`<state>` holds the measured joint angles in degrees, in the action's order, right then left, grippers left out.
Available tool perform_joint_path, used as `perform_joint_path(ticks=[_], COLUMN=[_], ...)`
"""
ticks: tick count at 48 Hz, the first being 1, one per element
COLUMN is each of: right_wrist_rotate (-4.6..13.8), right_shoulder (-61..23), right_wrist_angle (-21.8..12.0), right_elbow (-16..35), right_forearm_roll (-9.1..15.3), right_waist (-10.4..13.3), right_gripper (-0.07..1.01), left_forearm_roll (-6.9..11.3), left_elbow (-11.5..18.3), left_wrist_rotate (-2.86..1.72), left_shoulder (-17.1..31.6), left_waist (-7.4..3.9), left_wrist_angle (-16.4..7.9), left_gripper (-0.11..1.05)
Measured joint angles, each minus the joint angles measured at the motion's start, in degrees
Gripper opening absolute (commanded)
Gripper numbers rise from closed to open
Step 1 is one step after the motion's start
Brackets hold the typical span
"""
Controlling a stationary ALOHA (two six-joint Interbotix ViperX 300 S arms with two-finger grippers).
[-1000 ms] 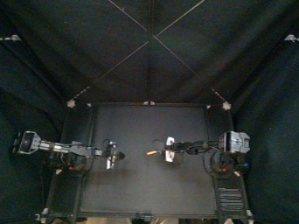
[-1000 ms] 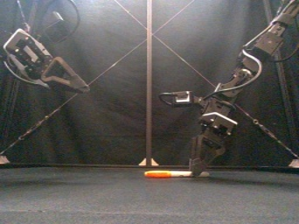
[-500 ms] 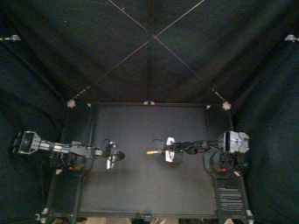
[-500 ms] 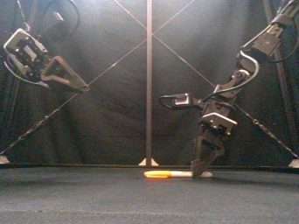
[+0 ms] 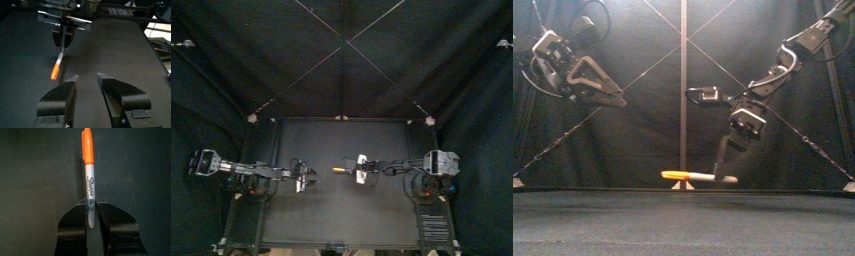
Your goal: Uncap the pen
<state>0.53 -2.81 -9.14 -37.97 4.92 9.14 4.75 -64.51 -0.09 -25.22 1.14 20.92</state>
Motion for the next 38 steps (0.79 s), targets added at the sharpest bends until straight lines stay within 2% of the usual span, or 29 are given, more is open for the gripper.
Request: perform_joint_path(ticks=[4, 14, 20, 26, 34, 38], right_wrist_rotate=[-0.09, -0.53, -0.09, -0.18, -0.35, -0.26], right_shoulder=[0.09, 0.09, 0.35, 1.49, 3.16, 4.04], right_wrist_angle=[-0.09, -0.09, -0.09, 0.53, 2.55, 3.60], right_elbow=[1.93, 4.31, 5.01, 5.36, 5.71, 5.71], right_forearm_roll=[0.18, 0.62, 1.14, 1.76, 2.64, 2.99], right_waist=[-1.23, -2.99, -2.99, -2.99, -2.99, -2.99], right_gripper=[0.45, 0.45, 0.45, 0.45, 0.45, 0.45], left_forearm_roll=[0.62, 1.93, 2.11, 2.46, 4.31, 5.10], left_elbow=[1.23, 3.60, 4.13, 4.57, 4.66, 4.57], left_wrist_rotate=[0.00, 0.00, 0.00, 0.00, -0.09, 0.09], left_shoulder=[2.02, 5.89, 6.68, 7.03, 7.12, 7.12], left_waist=[-0.18, -2.55, -4.04, -4.66, -5.62, -6.06], left_wrist_angle=[0.26, 0.44, 0.70, 1.32, 2.46, 2.64], left_gripper=[0.86, 0.87, 0.87, 0.87, 0.87, 0.86])
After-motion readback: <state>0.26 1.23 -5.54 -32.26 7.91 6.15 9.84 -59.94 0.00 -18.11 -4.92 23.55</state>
